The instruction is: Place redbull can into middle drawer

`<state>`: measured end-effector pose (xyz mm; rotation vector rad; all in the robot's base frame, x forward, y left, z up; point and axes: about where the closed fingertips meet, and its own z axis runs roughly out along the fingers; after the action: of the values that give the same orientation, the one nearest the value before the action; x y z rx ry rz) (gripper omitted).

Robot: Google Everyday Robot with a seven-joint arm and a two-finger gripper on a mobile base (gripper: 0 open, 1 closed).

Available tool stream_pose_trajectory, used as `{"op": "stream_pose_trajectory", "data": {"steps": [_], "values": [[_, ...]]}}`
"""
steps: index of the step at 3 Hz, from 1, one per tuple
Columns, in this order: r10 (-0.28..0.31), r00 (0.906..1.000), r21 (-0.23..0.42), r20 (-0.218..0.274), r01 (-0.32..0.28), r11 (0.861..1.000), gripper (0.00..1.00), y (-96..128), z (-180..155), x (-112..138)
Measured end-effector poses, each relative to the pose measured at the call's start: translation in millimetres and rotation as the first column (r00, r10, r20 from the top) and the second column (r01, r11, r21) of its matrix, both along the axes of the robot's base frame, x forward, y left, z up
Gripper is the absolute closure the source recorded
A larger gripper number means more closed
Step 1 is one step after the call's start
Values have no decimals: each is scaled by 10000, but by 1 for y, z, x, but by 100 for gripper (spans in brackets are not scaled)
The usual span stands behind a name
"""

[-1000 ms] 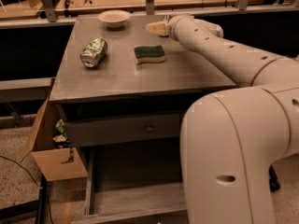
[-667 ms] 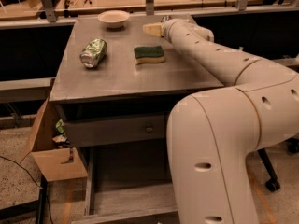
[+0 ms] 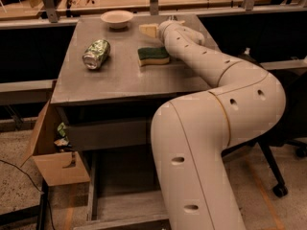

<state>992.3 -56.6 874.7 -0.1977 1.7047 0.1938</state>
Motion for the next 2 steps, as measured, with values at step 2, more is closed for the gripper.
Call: {"op": "stream_pose_trajectory", "data": {"steps": [2], "values": [[-341,9991,-71,-262,340,9994,42,1,-13,19]]}}
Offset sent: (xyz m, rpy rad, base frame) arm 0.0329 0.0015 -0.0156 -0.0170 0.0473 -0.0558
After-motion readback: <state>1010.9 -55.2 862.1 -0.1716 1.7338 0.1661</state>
